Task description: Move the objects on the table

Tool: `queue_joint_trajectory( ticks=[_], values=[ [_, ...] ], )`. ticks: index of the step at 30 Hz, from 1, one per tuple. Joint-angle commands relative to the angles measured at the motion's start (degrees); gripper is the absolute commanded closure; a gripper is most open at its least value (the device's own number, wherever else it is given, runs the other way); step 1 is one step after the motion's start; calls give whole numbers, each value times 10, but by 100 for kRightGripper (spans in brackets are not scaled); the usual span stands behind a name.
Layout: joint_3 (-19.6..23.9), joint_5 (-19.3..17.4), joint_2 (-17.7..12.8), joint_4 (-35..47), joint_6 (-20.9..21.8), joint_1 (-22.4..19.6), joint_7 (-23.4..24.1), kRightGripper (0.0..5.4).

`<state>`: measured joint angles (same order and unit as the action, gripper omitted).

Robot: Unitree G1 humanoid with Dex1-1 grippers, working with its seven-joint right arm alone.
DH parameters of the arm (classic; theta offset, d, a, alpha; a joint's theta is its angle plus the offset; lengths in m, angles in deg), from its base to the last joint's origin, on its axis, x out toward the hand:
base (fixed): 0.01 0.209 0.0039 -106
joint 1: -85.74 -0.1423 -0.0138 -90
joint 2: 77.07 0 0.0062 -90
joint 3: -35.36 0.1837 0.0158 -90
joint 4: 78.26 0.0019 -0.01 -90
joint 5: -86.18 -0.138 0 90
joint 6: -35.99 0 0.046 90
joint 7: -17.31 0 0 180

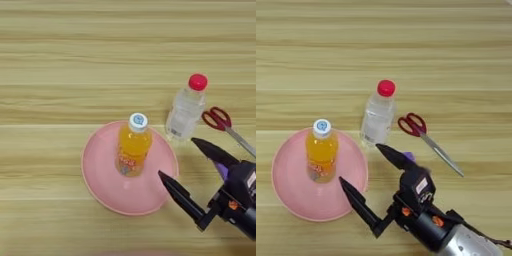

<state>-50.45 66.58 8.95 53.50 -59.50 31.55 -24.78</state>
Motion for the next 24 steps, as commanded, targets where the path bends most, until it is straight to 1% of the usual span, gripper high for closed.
queue_joint_trajectory(
  ticks=[1, 5, 8, 11, 24],
  values=[
    [-14, 19, -15, 8, 16, -27, 12, 1],
    [-30, 30, -19, 5, 13, -42, 14, 1],
    [-33, 33, -22, -1, 9, -57, 17, 1],
    [-47, 46, -24, -7, 7, -68, 20, 1],
    [-56, 49, -31, -9, 10, -70, 28, 1]
  ],
)
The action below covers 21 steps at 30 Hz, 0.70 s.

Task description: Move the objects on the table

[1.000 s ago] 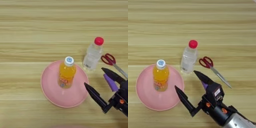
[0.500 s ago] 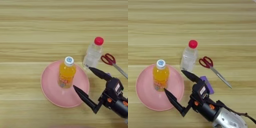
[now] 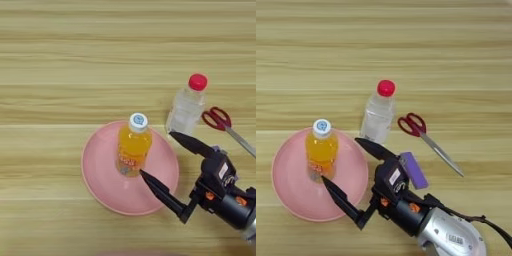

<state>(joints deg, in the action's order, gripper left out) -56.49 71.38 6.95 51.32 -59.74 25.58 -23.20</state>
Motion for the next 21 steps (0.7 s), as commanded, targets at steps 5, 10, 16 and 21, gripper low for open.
queue_joint_trajectory(
  ticks=[5, 10, 16, 21],
  values=[
    [-19, 19, -9, -7, 0, -48, 17, 1],
    [-45, 37, -7, -22, -12, -80, 25, 1],
    [-48, 37, -7, -31, -15, -90, 28, 1],
    [-59, 38, -4, -34, -17, -97, 29, 1]
  ],
)
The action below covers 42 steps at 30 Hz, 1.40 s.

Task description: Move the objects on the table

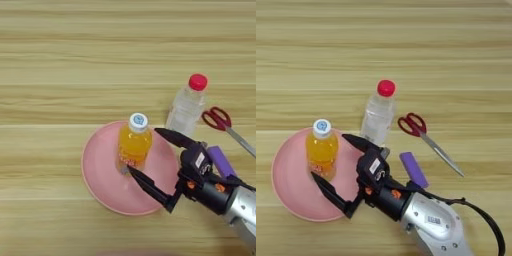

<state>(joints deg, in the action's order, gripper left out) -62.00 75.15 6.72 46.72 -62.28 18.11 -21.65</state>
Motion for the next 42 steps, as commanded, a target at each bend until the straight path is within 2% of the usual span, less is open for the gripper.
queue_joint_trajectory(
  ticks=[1, 23, 42],
  values=[
    [-6, 1, -2, 9, 9, -25, 14, 1],
    [-38, 8, 21, -69, 5, -99, 25, 1],
    [-49, 13, 37, -99, 5, -119, 37, 1]
  ],
)
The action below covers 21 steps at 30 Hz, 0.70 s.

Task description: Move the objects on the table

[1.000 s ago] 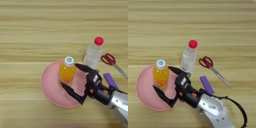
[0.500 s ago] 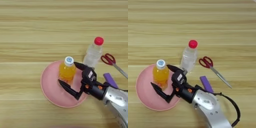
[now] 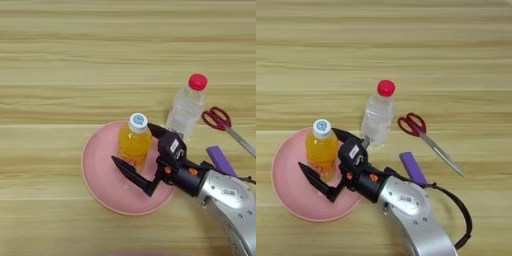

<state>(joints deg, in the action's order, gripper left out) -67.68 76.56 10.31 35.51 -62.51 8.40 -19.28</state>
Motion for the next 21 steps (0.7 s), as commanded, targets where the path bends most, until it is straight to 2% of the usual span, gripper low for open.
queue_joint_trajectory(
  ticks=[1, 3, 18, 21],
  values=[
    [8, -2, 1, 12, 7, -22, 14, 1],
    [8, -2, 2, 12, 7, -22, 13, 1],
    [7, -3, 3, 10, 9, -20, 12, 194],
    [7, -3, 3, 10, 9, -20, 12, 201]
  ],
)
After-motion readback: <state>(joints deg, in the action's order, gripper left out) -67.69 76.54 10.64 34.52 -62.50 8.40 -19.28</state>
